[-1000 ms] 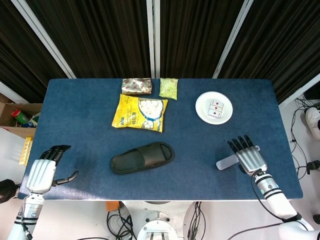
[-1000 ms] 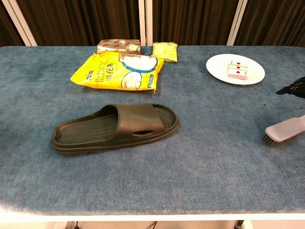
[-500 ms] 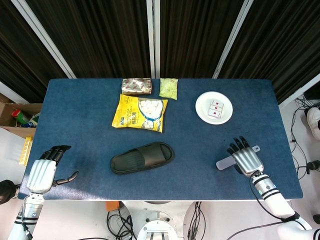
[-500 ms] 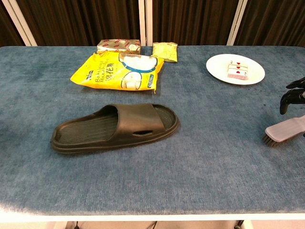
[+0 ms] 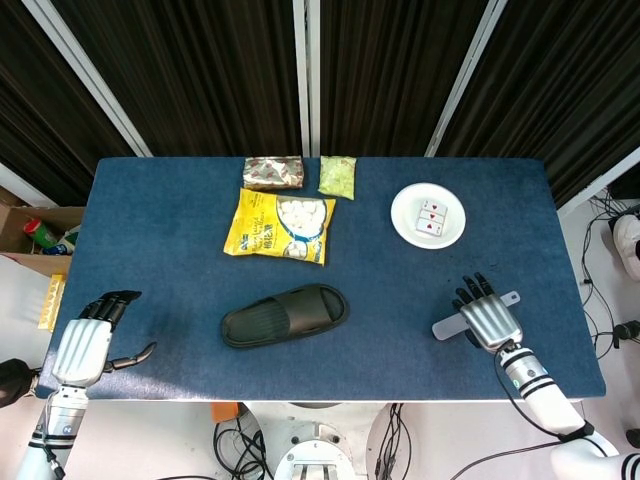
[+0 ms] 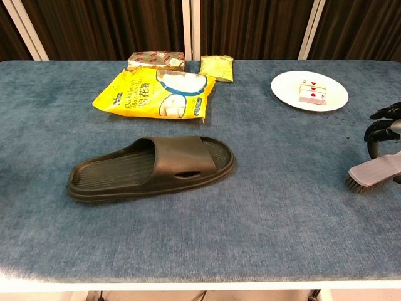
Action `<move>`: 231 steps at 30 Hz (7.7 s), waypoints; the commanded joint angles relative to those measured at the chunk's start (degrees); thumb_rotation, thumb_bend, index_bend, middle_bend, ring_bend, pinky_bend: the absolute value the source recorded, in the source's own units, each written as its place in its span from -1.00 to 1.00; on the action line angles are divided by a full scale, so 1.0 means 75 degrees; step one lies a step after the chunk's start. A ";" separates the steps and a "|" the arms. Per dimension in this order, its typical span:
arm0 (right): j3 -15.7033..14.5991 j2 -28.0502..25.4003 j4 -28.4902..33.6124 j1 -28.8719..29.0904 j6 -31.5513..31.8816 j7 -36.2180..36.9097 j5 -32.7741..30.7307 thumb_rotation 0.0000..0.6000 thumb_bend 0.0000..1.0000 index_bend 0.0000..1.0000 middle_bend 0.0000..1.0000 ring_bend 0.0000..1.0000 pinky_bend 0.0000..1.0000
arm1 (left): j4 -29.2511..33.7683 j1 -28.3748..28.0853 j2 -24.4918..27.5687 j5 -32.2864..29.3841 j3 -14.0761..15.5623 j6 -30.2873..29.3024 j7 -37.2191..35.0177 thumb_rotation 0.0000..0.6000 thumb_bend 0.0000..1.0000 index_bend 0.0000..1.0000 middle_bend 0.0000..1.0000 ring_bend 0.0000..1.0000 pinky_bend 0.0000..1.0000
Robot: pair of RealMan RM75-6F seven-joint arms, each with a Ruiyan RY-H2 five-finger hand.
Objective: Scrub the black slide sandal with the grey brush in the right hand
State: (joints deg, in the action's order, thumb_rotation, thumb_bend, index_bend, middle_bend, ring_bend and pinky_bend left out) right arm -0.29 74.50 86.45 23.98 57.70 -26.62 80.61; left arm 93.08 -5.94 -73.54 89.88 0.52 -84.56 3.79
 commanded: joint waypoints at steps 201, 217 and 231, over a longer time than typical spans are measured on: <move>0.0628 0.1242 0.3573 0.8637 0.0790 -0.6506 -1.0093 1.00 0.12 1.00 0.57 0.42 0.46 | -0.2287 -0.2820 -0.2594 0.0762 0.0924 0.2696 -0.1590 1.00 0.08 -0.47 -0.27 -0.41 -0.19; 0.0374 0.2423 0.2463 0.9008 0.0946 -0.6885 -1.0252 1.00 0.15 1.00 0.57 0.42 0.46 | -0.2321 -0.2821 -0.2569 0.0798 0.0964 0.2625 -0.1692 1.00 0.08 -0.47 -0.27 -0.41 -0.18; 0.0585 0.3456 0.0779 0.9132 0.1112 -0.7049 -0.9690 1.00 0.09 1.00 0.57 0.42 0.46 | -0.2358 -0.2832 -0.2551 0.0830 0.0977 0.2570 -0.1761 1.00 0.08 -0.47 -0.27 -0.41 -0.18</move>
State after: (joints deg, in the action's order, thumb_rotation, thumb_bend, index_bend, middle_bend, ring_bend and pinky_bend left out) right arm 3.67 99.18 94.01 92.46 65.40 -79.45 6.48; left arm 75.41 -27.19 -92.69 96.11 7.85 -65.26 -9.39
